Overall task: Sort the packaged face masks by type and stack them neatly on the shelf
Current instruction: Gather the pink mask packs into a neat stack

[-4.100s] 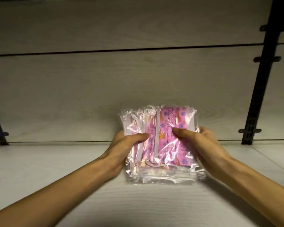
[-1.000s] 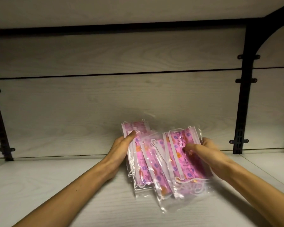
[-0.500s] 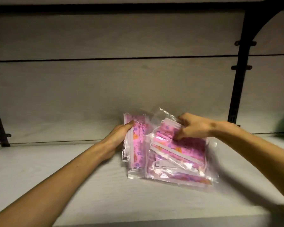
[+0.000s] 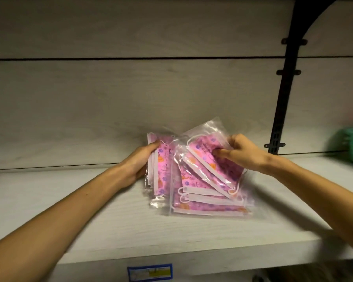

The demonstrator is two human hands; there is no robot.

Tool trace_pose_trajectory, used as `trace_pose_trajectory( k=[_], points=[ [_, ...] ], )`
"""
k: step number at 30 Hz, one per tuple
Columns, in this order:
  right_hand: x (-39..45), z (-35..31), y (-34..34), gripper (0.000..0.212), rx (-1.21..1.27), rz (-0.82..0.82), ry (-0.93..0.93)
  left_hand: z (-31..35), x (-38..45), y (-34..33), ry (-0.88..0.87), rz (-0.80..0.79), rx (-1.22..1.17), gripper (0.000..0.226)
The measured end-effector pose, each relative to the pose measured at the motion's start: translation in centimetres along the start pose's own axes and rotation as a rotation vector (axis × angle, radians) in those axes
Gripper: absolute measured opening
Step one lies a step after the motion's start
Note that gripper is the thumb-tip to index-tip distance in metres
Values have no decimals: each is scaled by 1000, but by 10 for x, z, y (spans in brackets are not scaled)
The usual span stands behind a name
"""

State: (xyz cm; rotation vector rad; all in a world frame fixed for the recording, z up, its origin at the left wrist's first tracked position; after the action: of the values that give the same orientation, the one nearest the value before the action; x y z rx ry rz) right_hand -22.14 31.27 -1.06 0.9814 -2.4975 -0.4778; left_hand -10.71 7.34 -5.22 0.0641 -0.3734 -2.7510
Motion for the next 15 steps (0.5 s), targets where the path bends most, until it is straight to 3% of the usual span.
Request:
trace_pose_trajectory(
  k=[7,9,12,15],
  points=[
    [-14,17,48,12,202,233,-63,2,-10,-11,-70,-144,123,40],
    [-21,24,54,13,111,172,-171,4,-12,-15,-94,-157,99,37],
    [-37,41,46,19,-56,-48,-351,6,-14,-17,-123,-127,83,35],
    [-47,48,42,25,31,-84,-354,8,-13,-14,-142,-79,75,36]
  ],
)
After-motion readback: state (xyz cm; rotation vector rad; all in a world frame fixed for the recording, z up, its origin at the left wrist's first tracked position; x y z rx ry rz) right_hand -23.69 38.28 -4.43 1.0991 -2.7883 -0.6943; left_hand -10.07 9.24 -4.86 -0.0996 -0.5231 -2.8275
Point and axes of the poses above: each hand's wrist, its own x-axis towards the middle knuckle, its own y-axis out of the back of the hand, z = x × y, the point moved 6 cm from there along x, towards the middle knuckle, and after that the axes turned 12 degrees about x, right-handed, at the moved point
